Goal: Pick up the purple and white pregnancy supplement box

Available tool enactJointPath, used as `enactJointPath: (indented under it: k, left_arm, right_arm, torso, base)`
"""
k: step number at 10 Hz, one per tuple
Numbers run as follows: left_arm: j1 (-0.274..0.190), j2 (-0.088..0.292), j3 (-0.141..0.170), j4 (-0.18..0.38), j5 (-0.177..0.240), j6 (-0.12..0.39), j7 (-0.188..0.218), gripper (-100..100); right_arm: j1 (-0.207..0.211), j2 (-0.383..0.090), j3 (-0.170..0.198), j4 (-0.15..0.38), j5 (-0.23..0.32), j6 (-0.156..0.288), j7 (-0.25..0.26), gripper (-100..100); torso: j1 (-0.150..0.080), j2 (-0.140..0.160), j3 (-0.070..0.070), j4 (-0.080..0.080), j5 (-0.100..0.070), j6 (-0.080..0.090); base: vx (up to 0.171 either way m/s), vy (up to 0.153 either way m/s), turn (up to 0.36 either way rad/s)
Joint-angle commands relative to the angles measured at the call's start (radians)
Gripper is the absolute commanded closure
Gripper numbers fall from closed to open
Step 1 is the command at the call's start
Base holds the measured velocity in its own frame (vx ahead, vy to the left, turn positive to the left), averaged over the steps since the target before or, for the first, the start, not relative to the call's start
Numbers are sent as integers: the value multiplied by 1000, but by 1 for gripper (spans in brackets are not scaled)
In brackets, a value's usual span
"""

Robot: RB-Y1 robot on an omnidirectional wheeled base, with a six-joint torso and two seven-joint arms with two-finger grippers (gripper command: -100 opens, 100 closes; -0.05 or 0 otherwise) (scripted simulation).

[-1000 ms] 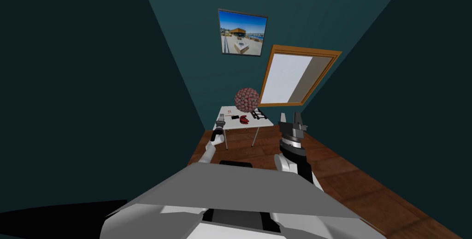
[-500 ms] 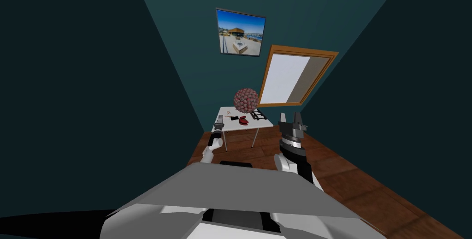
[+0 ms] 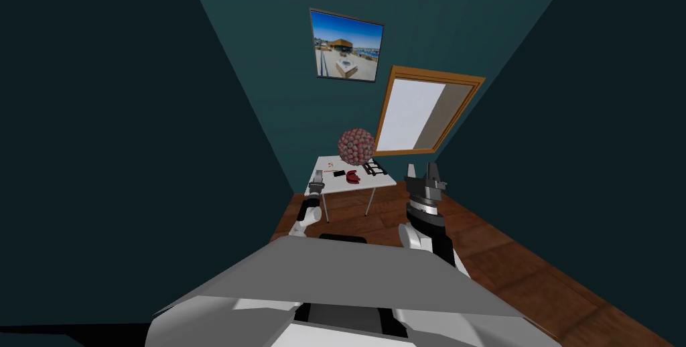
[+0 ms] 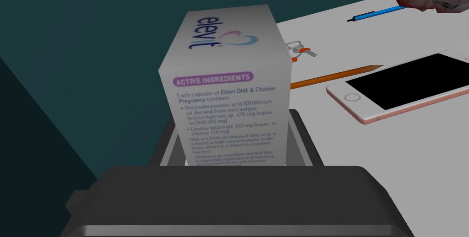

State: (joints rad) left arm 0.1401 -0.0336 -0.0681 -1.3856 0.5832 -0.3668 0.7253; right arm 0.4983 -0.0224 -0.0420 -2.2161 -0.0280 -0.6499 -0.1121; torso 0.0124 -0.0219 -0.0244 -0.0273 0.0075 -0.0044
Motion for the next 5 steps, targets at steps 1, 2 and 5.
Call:
enactJointPath:
  k: [1,2,5]
  left_arm:
    - [50,-2,-5,-50,5,0,-6,100]
    - [54,-2,-5,-75,5,0,-6,100]
    - [149,-1,-40,-165,42,16,-41,100]
  right_arm:
    - [0,0,0,0,0,0,0,0]
    - [0,0,0,0,0,0,0,0]
    - [0,0,0,0,0,0,0,0]
  torso:
    - [0,0,0,0,0,0]
    - [1,2,1,1,0,-1]
    - [0,2,2,1,-1,0]
  base:
    - [34,6,-6]
    - [2,5,8]
    - [52,4,-45]
